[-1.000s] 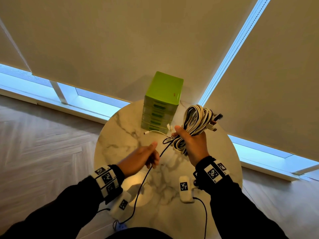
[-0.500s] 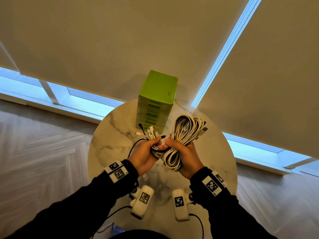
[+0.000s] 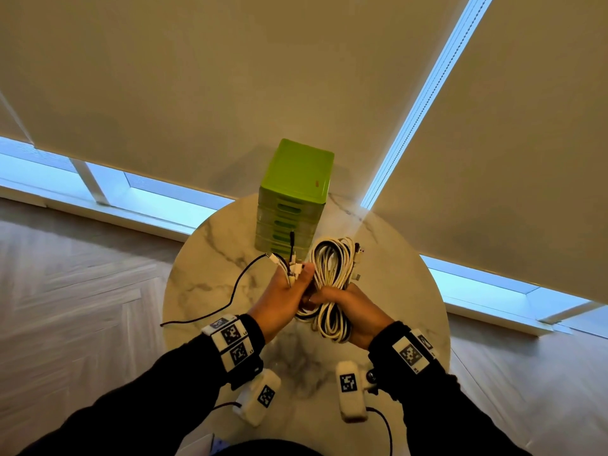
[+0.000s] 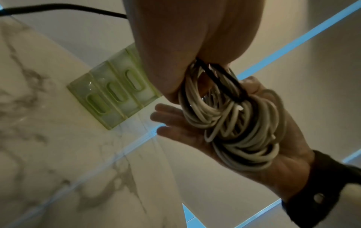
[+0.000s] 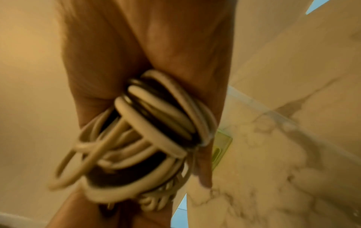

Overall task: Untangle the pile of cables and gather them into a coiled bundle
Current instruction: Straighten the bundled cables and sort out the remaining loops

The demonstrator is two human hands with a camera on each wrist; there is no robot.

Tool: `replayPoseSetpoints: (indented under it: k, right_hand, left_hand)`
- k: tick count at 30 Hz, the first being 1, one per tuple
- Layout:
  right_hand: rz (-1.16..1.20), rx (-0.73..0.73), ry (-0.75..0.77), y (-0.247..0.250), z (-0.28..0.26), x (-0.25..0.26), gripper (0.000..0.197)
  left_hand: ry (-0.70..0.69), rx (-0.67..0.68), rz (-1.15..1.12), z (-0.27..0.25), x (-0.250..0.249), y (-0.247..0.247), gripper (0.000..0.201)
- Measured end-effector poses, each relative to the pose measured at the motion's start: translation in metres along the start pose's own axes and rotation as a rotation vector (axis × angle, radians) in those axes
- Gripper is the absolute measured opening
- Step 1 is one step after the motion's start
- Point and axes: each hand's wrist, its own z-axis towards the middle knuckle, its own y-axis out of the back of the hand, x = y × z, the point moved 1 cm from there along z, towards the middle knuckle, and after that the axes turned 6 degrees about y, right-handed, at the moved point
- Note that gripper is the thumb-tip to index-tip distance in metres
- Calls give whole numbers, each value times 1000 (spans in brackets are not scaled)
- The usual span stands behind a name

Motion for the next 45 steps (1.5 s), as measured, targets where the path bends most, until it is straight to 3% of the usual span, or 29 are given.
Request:
replayPoseSetpoints:
  k: [4,6,9,12,16,20,22,26,28,35,37,39,41,45]
  right_hand:
    - [63,85,-41,-1,1,-3,41]
    - [7,130,-63,-1,2,-1,41]
    - [-71,207,-96,2,1,4,44]
    - [-163,233,-102,3,2,5,47]
    - [-218,229,-65,0,4,-1,51]
    - [-297,166,7,-2,5,-7,48]
    - [-337,120,38,0,6,-11,44]
    - [-370,71,55,9,8,-16,40]
    - [-391,71,45,15,9,-16,38]
    - [-337,81,3,33,7,-17,44]
    - [-307,119,21,35,6,-17,40]
    - [-292,141,36,34,5,-16,40]
    - [-303,134,52,36,6,-17,46]
    - [-325,130,52,37,8,-18,53]
  left_hand:
    - [70,-6,200,4,10,4,33]
    - [188,4,316,9,28,14,61]
    - [257,82,559,8,30,18,90]
    - [315,247,847,0,12,13,90]
    - [285,295,933,7,15,22,109]
    - [306,350,990,16,13,22,99]
    - [264,368,864,14,9,21,93]
    - [234,447,803,13,-14,20,50]
    - [263,404,813,19,-9,27,47]
    - [391,409,335,18,1,41,32]
    - [402,373,178,18,6,40,18]
    - [417,287,65,19,10,40,20]
    - [372,191,63,19,12,38,26]
    - [310,84,133,16,14,29,15]
